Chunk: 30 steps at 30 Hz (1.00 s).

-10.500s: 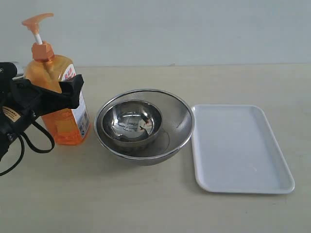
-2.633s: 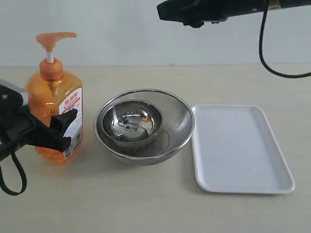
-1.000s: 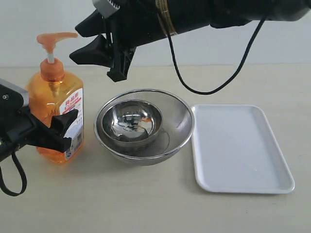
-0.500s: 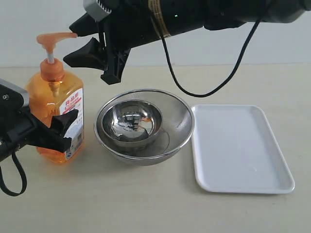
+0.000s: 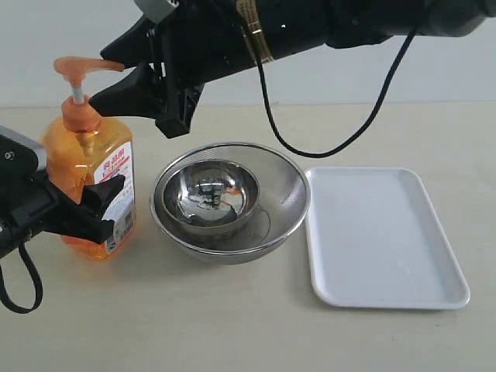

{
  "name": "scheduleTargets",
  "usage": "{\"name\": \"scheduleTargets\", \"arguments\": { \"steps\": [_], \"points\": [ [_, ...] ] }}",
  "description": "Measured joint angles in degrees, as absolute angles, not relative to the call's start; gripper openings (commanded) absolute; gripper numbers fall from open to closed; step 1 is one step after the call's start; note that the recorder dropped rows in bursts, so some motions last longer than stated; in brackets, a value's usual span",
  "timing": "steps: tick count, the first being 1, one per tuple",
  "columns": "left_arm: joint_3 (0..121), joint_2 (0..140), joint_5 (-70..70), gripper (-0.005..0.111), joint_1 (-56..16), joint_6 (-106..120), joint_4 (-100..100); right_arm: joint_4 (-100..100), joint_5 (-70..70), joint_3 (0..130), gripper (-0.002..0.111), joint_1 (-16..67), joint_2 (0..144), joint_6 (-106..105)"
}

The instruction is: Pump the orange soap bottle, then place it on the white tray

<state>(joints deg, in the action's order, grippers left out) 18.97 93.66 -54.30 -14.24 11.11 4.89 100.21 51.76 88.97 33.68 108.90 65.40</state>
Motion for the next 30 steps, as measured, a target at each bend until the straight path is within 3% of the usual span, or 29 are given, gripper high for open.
{"name": "scheduleTargets", "arguments": {
  "steps": [17, 26, 30],
  "points": [
    [18.97, 93.66, -54.3, 0.011, -14.24, 11.11, 4.68, 100.21, 56.1, 88.97, 0.055, 30.64, 108.67, 70.66],
    [19.33, 93.66, -53.81, 0.011, -14.24, 12.21, 4.68, 100.21, 55.55, 88.97, 0.055, 24.9, 104.54, 84.97],
    [20.25, 93.66, -52.51, 0.011, -14.24, 13.33, 4.68, 100.21, 55.32, 88.97, 0.042, 21.87, 102.68, 94.52]
  ]
}}
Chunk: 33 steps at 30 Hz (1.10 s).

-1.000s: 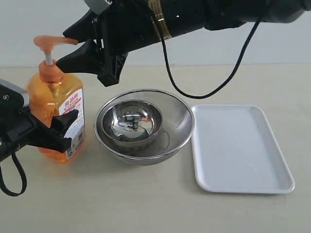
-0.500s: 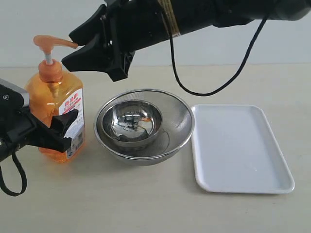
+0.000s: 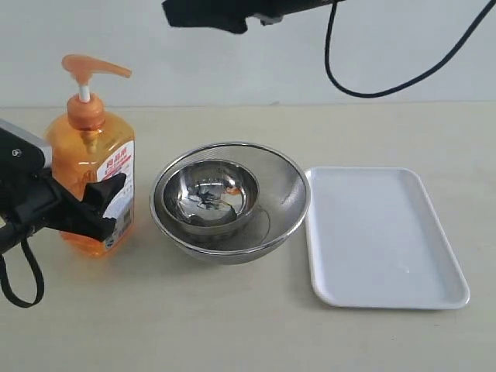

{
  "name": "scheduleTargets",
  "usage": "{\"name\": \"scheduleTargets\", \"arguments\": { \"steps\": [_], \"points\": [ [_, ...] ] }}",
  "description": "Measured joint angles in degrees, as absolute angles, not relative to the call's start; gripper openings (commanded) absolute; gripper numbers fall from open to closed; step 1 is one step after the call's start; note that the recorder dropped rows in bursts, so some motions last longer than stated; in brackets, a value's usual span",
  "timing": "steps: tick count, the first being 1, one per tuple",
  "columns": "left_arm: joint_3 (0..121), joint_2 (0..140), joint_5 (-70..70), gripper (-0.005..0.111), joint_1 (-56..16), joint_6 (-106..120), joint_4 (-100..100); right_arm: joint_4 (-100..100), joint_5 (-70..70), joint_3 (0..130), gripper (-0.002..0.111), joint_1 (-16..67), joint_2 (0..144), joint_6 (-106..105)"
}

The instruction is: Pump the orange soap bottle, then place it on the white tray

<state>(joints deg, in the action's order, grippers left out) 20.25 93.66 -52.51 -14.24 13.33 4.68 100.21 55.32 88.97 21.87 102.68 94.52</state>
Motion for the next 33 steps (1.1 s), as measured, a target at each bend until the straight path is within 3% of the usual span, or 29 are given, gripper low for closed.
{"name": "scheduleTargets", "arguments": {
  "steps": [6, 11, 12, 21, 33],
  "points": [
    [21.77, 93.66, -50.24, 0.011, -14.24, 14.03, 4.68, 100.21, 56.23, 88.97, 0.036, 19.7, 101.22, 100.9],
    [22.78, 93.66, -48.45, 0.011, -14.24, 14.51, 4.68, 100.21, 57.45, 88.97, 0.002, 19.33, 101.09, 101.5],
    [22.92, 93.66, -48.27, 0.011, -14.24, 14.61, 4.68, 100.21, 57.45, 88.84, 0.0, 19.03, 101.09, 101.5],
    [23.72, 93.55, -46.74, 0.011, -14.74, 17.21, 4.48, 100.21, 58.21, 81.3, 0.0, 13.96, 100.59, 97.49],
    [25.95, 93.0, -42.2, 0.011, -15.35, 21.11, 2.38, 100.29, 54.16, 76.22, 0.0, 13.6, 98.05, 94.37]
  ]
}}
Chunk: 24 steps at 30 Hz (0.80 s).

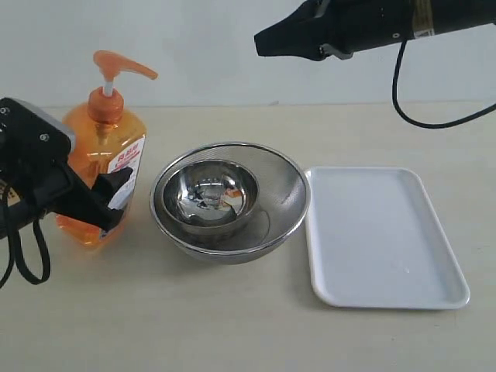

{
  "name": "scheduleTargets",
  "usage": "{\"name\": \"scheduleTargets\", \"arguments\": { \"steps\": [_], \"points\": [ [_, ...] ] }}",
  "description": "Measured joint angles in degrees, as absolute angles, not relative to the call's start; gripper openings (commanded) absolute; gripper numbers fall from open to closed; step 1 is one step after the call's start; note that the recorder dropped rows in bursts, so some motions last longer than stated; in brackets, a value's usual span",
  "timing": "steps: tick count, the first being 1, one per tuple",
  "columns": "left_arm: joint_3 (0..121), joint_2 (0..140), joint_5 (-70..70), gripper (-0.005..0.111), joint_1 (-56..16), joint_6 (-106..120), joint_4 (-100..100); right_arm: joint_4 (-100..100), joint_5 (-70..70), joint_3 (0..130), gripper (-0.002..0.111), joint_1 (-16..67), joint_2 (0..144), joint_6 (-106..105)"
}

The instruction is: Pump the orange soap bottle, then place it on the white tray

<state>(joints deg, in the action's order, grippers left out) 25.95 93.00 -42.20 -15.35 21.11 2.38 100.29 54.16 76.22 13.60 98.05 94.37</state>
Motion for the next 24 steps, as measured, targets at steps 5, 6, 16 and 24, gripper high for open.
{"name": "scheduleTargets", "arguments": {
  "steps": [5, 6, 16, 24],
  "points": [
    [26.29, 93.0, -41.85, 0.011, -15.59, 21.32, 1.77, 100.29, 53.12, 76.22, 0.0, 13.6, 96.48, 93.67],
    [26.29, 93.0, -41.72, 0.011, -15.68, 21.32, 1.5, 100.29, 53.01, 76.22, 0.0, 13.6, 95.94, 93.55],
    [27.67, 93.0, -39.91, 0.011, -18.44, 22.15, 1.24, 100.16, 49.26, 76.83, 0.0, 22.23, 94.32, 92.96],
    [27.86, 93.0, -39.44, 0.011, -18.43, 22.51, 0.39, 100.18, 46.33, 81.17, 0.0, 28.33, 95.28, 94.05]
  ]
}}
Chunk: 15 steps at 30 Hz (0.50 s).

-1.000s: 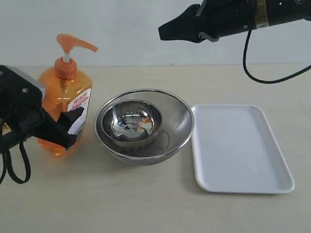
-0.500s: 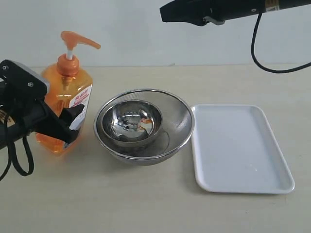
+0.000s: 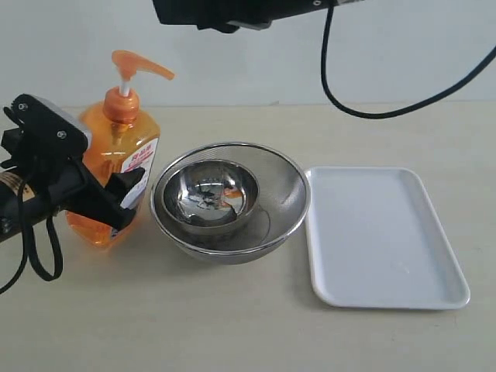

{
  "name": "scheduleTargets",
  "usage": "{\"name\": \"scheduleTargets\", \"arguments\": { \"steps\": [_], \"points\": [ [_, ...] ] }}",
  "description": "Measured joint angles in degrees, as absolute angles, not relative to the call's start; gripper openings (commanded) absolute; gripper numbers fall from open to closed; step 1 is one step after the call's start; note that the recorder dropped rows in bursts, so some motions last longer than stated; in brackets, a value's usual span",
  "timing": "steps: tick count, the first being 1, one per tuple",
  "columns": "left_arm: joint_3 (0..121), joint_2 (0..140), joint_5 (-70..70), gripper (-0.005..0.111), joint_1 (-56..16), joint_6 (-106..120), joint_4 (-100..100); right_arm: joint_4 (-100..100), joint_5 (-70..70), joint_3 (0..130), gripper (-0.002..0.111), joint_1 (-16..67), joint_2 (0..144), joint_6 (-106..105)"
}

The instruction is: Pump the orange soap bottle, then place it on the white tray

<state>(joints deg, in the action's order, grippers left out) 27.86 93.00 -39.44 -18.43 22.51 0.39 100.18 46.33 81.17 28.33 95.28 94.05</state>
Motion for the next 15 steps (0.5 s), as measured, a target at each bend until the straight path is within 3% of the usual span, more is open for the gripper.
{"name": "scheduleTargets", "arguments": {
  "steps": [15],
  "points": [
    [27.86, 93.0, -39.44, 0.011, -18.43, 22.56, 0.39, 100.18, 43.56, 86.78, 0.0, 30.85, 102.54, 95.13]
  ]
}}
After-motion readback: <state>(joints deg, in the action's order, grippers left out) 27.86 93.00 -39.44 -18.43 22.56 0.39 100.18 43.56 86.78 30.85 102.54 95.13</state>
